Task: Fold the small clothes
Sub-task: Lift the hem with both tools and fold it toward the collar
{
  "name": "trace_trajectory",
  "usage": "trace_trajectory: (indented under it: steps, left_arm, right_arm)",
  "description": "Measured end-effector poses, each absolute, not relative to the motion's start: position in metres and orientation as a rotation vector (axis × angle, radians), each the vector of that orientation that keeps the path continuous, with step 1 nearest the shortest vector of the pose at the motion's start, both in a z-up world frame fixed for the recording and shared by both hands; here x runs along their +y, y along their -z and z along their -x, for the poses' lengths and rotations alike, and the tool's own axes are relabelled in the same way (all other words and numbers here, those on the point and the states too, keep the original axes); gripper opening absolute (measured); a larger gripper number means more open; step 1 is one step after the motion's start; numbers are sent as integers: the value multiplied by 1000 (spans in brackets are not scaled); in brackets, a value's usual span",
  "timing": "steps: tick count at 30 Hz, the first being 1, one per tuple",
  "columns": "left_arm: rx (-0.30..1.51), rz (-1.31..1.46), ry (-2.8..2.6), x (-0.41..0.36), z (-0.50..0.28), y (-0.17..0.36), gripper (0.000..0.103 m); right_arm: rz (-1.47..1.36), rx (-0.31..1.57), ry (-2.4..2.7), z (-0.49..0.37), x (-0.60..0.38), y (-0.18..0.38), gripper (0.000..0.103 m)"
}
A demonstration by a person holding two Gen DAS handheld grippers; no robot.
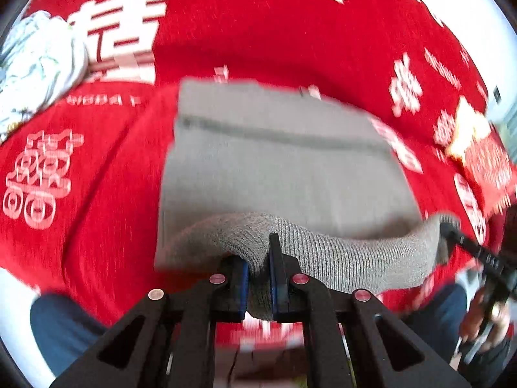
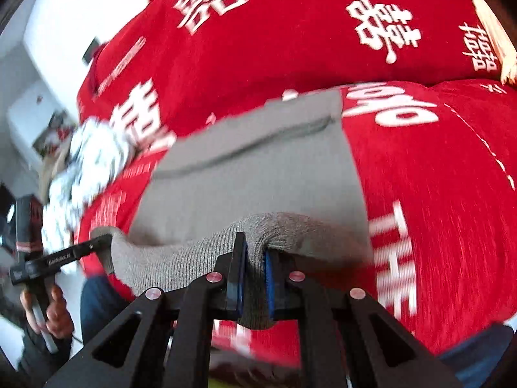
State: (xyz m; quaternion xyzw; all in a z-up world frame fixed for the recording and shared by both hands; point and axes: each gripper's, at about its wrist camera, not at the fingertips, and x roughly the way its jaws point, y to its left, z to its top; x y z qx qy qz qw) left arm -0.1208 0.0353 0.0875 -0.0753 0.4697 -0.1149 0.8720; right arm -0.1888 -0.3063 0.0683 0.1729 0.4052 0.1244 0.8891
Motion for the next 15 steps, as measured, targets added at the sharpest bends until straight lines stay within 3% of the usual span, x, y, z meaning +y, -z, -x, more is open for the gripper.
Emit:
trace_trajectory:
  steps: [7, 9, 11, 12, 15]
  left_arm:
    - [1086, 179, 188, 39, 75, -33, 12]
    - [1090, 249, 226, 49, 85, -28, 33]
    - [1079, 363, 292, 60, 93, -28, 85]
    - [1065, 387, 286, 63, 97, -31, 90]
    - [1025, 382, 274, 66, 107, -39, 91]
  right_arm:
    - [-332, 930, -197, 136, -293, -28, 14]
    - [-343, 931, -203, 140, -295, -22, 18]
    - [-380, 923, -228, 146, -301, -22, 31]
    - [-387, 917, -235, 148, -303, -23, 37]
    - [-404, 886, -234, 158, -308, -29, 55]
